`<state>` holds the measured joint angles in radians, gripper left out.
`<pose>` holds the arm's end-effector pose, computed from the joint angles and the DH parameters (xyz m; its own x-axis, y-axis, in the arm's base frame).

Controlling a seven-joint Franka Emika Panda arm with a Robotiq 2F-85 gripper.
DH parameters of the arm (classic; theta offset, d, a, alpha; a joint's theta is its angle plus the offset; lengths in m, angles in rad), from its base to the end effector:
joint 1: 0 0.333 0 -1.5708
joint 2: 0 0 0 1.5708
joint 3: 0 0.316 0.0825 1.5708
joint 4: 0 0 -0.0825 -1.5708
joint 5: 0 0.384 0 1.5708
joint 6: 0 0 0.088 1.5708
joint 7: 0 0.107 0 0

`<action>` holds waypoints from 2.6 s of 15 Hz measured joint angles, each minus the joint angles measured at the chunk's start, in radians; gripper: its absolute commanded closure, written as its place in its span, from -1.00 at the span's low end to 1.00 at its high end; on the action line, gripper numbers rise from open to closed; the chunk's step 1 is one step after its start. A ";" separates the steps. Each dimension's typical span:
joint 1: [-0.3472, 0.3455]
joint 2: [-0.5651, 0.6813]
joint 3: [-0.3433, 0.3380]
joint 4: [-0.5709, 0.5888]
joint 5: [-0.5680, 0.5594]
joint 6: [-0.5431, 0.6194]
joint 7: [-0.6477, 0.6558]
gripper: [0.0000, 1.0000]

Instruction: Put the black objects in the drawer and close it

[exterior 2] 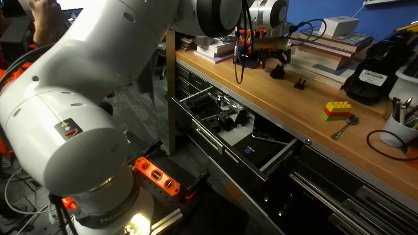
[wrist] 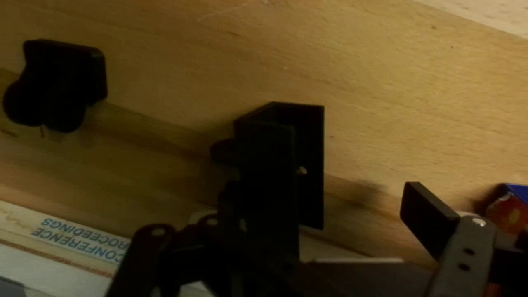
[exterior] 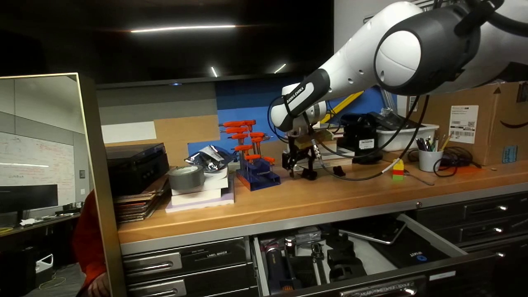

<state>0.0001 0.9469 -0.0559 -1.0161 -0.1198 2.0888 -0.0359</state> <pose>0.7913 -0.0338 0.2862 0.9911 0.0678 0.1145 0.0490 -0.9860 0.1596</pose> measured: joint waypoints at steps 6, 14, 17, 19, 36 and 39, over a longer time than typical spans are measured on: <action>0.019 0.016 -0.015 0.013 -0.022 -0.007 0.021 -1.00; 0.024 0.050 -0.029 0.039 -0.036 -0.030 0.027 -0.24; 0.026 0.055 -0.030 0.046 -0.036 -0.041 0.030 0.26; 0.025 0.055 -0.036 0.055 -0.039 -0.050 0.031 0.57; 0.154 -0.250 -0.071 -0.341 -0.104 -0.147 0.388 0.70; 0.173 -0.350 -0.071 -0.487 -0.106 -0.146 0.493 0.69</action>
<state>0.1733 0.5965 -0.1272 -1.5030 -0.2254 1.9423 0.4571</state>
